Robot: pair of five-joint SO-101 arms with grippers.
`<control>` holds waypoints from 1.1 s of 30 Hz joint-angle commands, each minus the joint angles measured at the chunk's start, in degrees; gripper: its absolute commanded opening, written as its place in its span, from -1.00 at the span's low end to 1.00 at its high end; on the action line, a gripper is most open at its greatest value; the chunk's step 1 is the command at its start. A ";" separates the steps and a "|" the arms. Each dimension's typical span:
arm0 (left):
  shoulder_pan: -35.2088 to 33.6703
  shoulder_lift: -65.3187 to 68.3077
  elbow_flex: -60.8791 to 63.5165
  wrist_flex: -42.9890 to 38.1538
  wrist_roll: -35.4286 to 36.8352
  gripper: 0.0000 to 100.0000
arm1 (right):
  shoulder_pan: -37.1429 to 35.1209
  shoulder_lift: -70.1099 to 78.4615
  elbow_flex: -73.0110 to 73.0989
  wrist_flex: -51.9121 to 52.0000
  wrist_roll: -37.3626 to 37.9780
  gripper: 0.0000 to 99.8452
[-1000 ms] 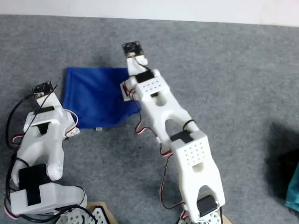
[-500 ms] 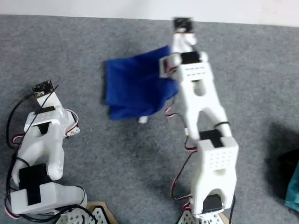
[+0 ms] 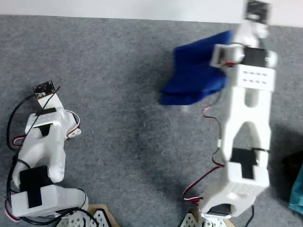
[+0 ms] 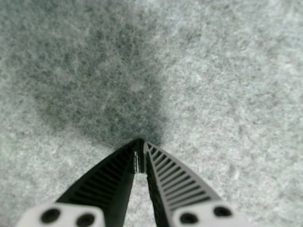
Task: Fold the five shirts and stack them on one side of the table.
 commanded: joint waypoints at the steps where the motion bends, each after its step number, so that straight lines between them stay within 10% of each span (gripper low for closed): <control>1: 1.71 -1.01 -0.22 -1.85 -0.53 -0.99 | 8.22 -7.52 -2.24 1.54 0.88 -0.98; 33: 1.80 -0.92 -0.13 -1.67 -0.53 -0.99 | 55.08 -8.75 -16.31 6.29 3.78 -0.98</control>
